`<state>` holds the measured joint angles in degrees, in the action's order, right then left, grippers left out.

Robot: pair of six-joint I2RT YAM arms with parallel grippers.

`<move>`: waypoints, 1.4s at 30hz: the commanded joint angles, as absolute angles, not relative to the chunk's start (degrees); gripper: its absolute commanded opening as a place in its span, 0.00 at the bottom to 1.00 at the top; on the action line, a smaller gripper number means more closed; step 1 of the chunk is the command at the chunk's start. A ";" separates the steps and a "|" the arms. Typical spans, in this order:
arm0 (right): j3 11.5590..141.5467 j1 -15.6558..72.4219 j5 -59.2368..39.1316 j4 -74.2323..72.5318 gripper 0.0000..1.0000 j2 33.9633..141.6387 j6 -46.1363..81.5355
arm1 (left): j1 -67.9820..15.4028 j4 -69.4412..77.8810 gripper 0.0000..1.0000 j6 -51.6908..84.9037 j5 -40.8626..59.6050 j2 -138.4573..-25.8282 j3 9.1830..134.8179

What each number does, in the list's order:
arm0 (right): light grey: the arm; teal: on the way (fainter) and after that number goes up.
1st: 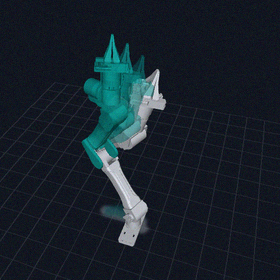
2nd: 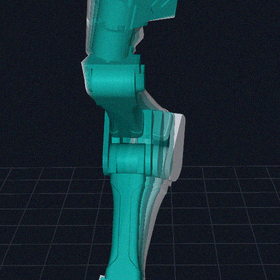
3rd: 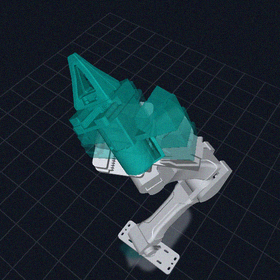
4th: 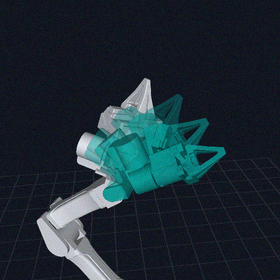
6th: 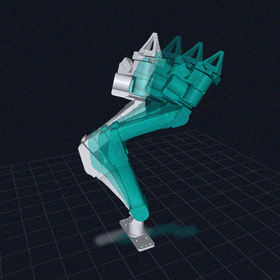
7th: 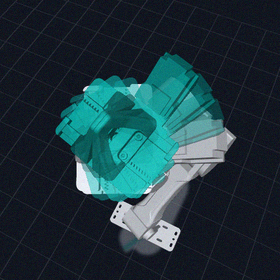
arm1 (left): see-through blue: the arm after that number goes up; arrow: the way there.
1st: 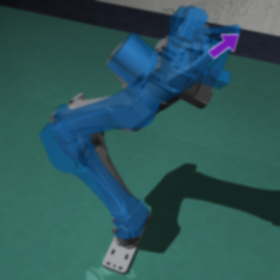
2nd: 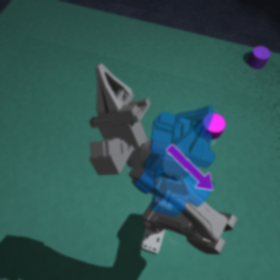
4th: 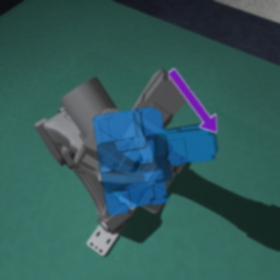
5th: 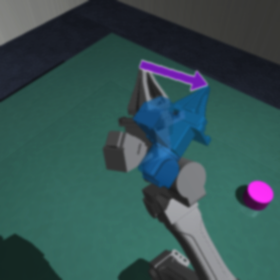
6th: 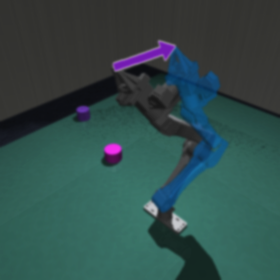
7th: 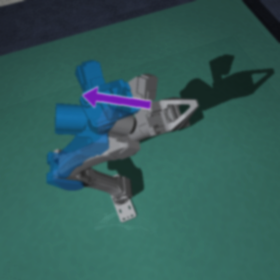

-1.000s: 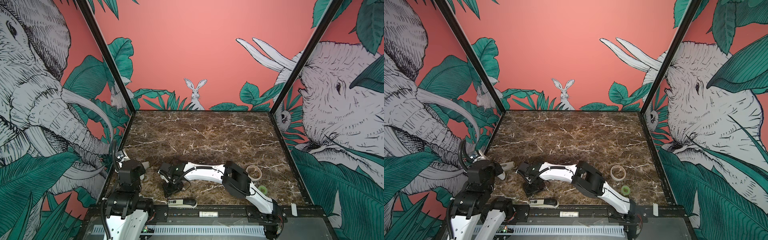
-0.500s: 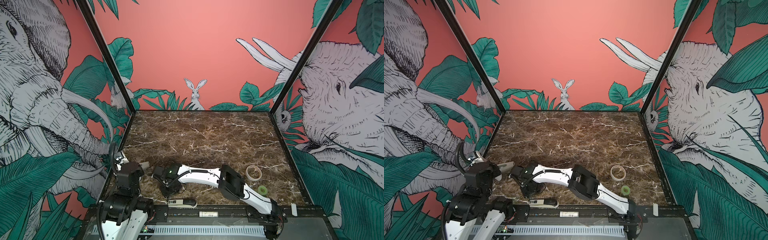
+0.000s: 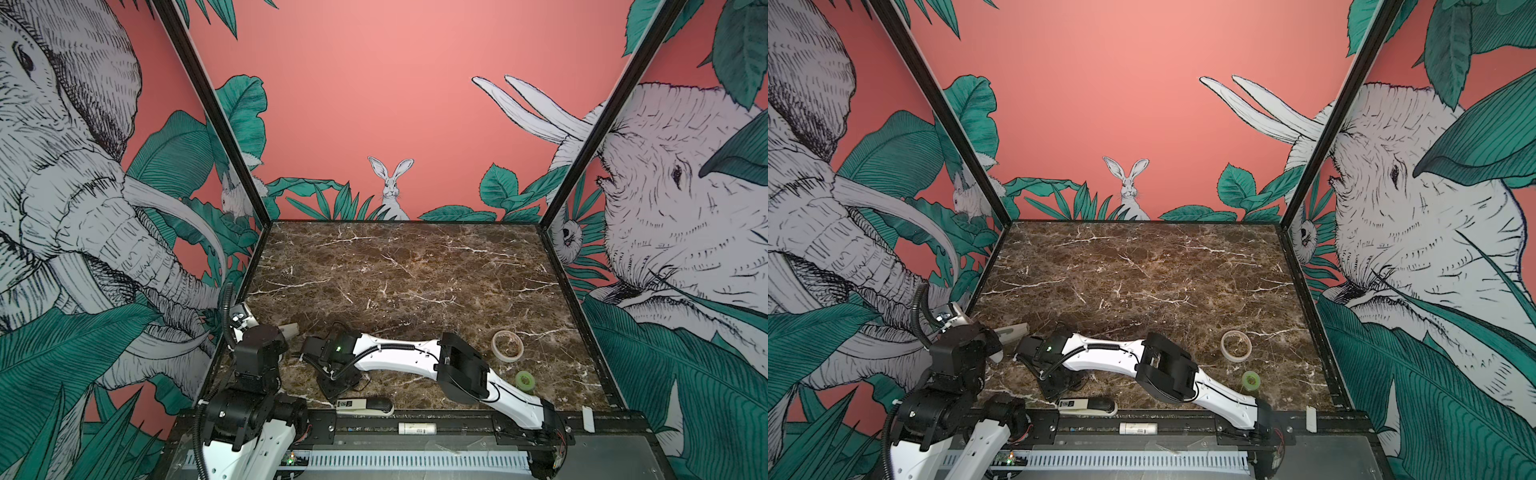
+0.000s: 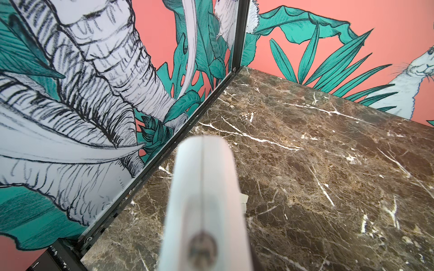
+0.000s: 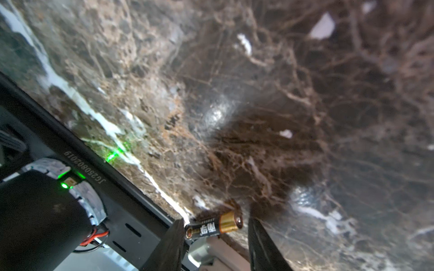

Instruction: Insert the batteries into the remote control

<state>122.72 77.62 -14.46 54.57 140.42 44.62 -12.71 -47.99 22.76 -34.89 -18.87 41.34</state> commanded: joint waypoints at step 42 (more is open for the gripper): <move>118.69 75.49 -15.31 44.19 0.13 138.01 43.57 | -13.82 -47.15 0.00 21.60 -37.05 -18.71 43.87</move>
